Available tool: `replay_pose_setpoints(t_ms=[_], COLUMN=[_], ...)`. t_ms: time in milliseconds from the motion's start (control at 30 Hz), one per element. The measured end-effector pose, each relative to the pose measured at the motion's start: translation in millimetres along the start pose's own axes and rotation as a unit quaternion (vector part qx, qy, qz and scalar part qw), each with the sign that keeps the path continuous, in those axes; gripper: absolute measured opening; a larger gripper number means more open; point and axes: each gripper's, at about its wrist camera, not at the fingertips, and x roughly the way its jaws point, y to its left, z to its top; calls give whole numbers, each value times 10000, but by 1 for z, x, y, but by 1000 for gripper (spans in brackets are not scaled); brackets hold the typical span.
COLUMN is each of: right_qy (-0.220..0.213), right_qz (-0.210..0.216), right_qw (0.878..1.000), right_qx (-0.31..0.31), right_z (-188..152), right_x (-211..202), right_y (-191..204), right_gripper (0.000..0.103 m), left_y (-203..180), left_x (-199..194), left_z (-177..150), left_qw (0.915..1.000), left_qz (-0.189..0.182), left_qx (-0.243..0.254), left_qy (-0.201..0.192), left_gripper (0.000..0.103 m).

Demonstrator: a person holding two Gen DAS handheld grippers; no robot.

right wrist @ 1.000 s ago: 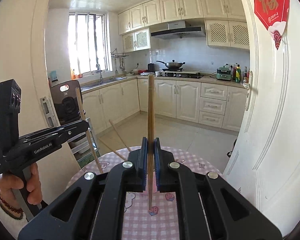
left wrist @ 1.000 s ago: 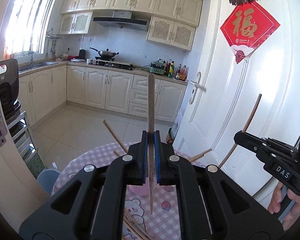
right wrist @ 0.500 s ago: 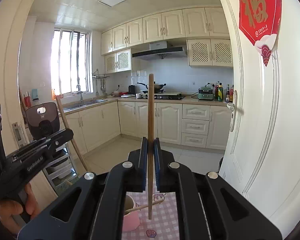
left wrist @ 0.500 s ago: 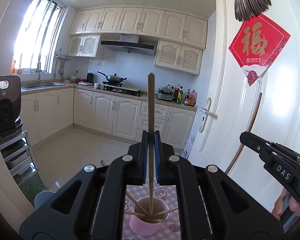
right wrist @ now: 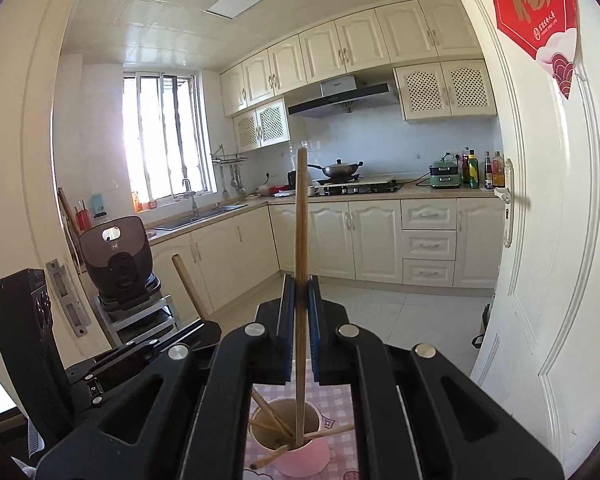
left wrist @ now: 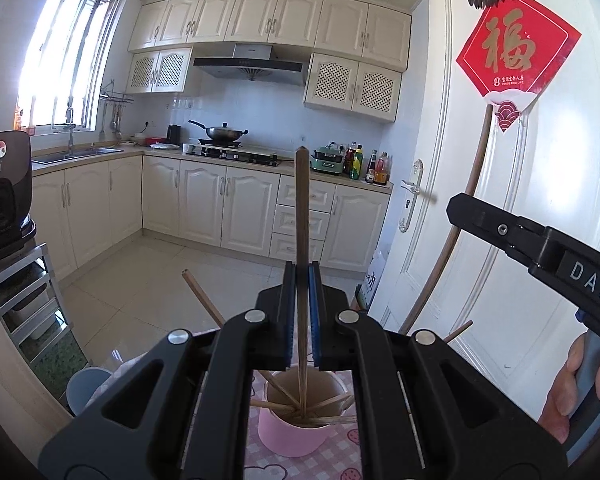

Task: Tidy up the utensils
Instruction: 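Raise both held chopsticks upright and carry them over the pink cup, then lower the chopsticks into the pink cup and open both tools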

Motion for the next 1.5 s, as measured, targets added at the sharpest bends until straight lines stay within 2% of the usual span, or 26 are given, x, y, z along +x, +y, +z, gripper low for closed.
replay_pose_setpoints(t_ms=[400,733,833,900,1067,1233,1333,1500], right_qy=[621,882,914,905,818,679,548,277], right_qz=[68,50,68,75,47,-3,-56,-152], right_qw=[9979,9960,9958,9959,9966,9975,9981,9988], right_qx=[-182,-99,-49,-47,-103,-210,-282,-371], right_z=[-33,-46,-46,-45,-43,-40,-38,-34], right_x=[18,17,15,12,1,-14,-26,-50], right_y=[8,6,6,8,12,18,24,36], right_gripper=[5,5,6,6,17,29,31,38], left_y=[5,5,5,6,9,9,8,10], left_x=[2,-3,-7,-14,-32,-54,-68,-93], left_z=[-10,-15,-17,-18,-17,-15,-14,-13], left_qw=[9993,9975,9971,9977,9984,9991,9992,9991], left_qz=[-133,25,69,168,248,303,354,427], left_qx=[-64,-31,-36,-42,-51,-5,79,64], left_qy=[347,705,762,657,500,288,182,-34], left_gripper=[7,8,23,60,60,68,69,78])
